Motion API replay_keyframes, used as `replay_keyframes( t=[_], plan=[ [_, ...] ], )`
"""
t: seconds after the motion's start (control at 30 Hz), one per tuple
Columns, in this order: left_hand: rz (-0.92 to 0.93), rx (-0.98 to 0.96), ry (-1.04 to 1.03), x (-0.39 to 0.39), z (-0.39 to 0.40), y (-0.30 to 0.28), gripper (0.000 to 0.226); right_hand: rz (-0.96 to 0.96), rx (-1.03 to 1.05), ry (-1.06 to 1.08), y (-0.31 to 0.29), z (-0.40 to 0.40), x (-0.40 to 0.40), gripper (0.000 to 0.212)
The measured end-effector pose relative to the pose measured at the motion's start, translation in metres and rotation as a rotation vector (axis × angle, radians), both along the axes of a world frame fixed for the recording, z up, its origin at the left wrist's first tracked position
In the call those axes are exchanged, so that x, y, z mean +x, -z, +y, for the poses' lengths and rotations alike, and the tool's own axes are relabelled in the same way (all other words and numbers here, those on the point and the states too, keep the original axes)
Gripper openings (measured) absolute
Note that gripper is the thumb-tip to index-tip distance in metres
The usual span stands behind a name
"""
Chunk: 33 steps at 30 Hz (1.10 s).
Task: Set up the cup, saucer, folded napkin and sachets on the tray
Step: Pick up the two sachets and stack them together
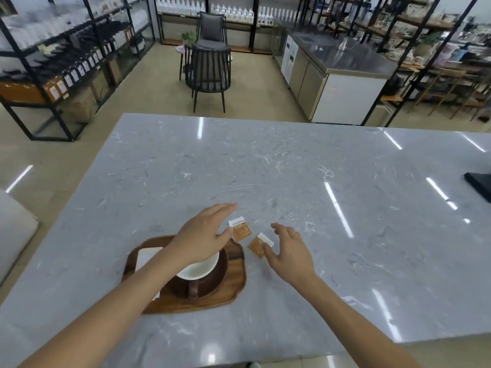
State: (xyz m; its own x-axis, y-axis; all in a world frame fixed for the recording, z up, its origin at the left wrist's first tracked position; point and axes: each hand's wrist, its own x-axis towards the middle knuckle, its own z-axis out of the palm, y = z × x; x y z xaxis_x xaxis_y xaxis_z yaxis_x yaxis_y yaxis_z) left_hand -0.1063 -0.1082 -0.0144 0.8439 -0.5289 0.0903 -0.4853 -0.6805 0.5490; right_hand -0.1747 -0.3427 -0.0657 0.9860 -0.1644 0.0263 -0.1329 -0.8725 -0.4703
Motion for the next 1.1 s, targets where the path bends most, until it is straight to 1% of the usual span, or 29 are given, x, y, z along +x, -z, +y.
replay_keyframes(
  t=[0.1, 0.2, 0.27, 0.33, 0.47, 0.57, 0.67, 0.73, 0.77, 0.83, 0.93, 1.03, 1.1],
  plan=[
    [0.046, 0.003, -0.031, -0.007, -0.031, 0.005, 0.058, 0.106, 0.0, -0.045, 0.014, -0.019, 0.016, 0.061],
    [0.06, -0.012, -0.092, -0.018, -0.058, 0.014, 0.059, 0.172, 0.012, -0.095, 0.027, -0.03, 0.029, 0.067],
    [0.101, -0.032, -0.134, -0.024, -0.072, 0.022, 0.061, 0.191, 0.026, -0.104, 0.033, -0.032, 0.034, 0.067],
    [0.132, -0.033, -0.173, -0.029, -0.084, 0.031, 0.064, 0.169, 0.065, -0.1, 0.038, -0.034, 0.037, 0.065],
    [0.185, -0.058, -0.243, -0.035, -0.097, 0.044, 0.066, 0.155, 0.176, -0.124, 0.044, -0.037, 0.045, 0.051],
    [0.189, -0.067, -0.284, -0.04, -0.1, 0.052, 0.063, 0.159, 0.22, -0.166, 0.044, -0.041, 0.047, 0.044],
    [0.175, -0.088, -0.325, -0.044, -0.101, 0.059, 0.058, 0.118, 0.291, -0.247, 0.043, -0.046, 0.044, 0.026],
    [0.173, -0.096, -0.347, -0.046, -0.102, 0.062, 0.058, 0.096, 0.341, -0.287, 0.044, -0.052, 0.041, 0.02],
    [0.172, -0.098, -0.353, -0.046, -0.103, 0.063, 0.058, 0.092, 0.322, -0.302, 0.045, -0.054, 0.04, 0.022],
    [0.17, -0.09, -0.366, -0.046, -0.104, 0.065, 0.058, 0.095, 0.238, -0.32, 0.047, -0.057, 0.038, 0.035],
    [0.16, -0.076, -0.395, -0.045, -0.106, 0.069, 0.054, 0.106, 0.229, -0.277, 0.049, -0.054, 0.035, 0.047],
    [0.139, -0.077, -0.399, -0.044, -0.105, 0.072, 0.051, 0.137, 0.124, -0.249, 0.048, -0.046, 0.033, 0.062],
    [0.123, -0.043, -0.39, -0.043, -0.104, 0.074, 0.05, 0.163, 0.099, -0.23, 0.048, -0.041, 0.033, 0.063]
  ],
)
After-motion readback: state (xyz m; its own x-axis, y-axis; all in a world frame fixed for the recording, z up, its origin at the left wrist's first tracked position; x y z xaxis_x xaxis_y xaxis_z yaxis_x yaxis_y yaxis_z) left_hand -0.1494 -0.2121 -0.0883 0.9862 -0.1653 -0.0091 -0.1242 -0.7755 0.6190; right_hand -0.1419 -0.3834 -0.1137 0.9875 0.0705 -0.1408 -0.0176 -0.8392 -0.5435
